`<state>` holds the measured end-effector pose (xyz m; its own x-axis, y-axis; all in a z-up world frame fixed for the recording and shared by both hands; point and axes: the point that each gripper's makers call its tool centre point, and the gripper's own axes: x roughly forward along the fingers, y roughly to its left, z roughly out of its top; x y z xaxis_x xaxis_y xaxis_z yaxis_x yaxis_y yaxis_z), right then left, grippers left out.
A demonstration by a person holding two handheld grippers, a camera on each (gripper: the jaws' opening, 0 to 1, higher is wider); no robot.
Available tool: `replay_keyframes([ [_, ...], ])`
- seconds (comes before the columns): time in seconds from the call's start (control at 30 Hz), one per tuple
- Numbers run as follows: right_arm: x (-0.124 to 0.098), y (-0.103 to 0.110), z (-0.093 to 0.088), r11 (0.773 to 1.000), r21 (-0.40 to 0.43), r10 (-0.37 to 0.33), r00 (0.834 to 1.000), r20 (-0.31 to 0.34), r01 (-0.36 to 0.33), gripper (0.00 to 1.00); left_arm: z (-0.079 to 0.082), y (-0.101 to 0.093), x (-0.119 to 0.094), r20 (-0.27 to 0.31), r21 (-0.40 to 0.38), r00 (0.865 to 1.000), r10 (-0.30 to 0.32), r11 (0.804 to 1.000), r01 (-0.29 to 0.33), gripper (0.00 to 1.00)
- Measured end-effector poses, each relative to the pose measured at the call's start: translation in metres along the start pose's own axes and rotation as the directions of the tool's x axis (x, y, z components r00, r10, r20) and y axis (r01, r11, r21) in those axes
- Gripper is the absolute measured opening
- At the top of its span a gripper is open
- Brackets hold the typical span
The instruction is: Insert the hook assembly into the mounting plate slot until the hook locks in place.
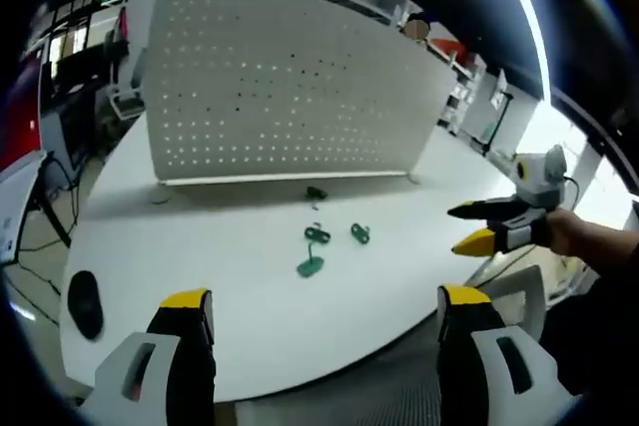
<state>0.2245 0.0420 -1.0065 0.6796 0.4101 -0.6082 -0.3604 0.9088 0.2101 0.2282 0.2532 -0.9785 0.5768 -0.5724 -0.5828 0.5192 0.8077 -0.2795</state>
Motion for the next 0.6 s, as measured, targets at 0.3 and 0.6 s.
replay_keyframes([
  [0.3, -0.003, 0.0, -0.006, 1.0, -0.025, 0.01, 0.999, -0.037, -0.011, 0.81, 0.004, -0.003, -0.006, 0.026, -0.025, 1.0, 0.006, 1.0, -0.005, 0.95],
  [0.6, -0.017, -0.004, -0.003, 1.0, 0.02, -0.016, 0.999, 0.028, 0.015, 0.8, -0.011, -0.003, -0.001, 0.007, -0.024, 1.0, 0.0, 1.0, 0.0, 0.95],
])
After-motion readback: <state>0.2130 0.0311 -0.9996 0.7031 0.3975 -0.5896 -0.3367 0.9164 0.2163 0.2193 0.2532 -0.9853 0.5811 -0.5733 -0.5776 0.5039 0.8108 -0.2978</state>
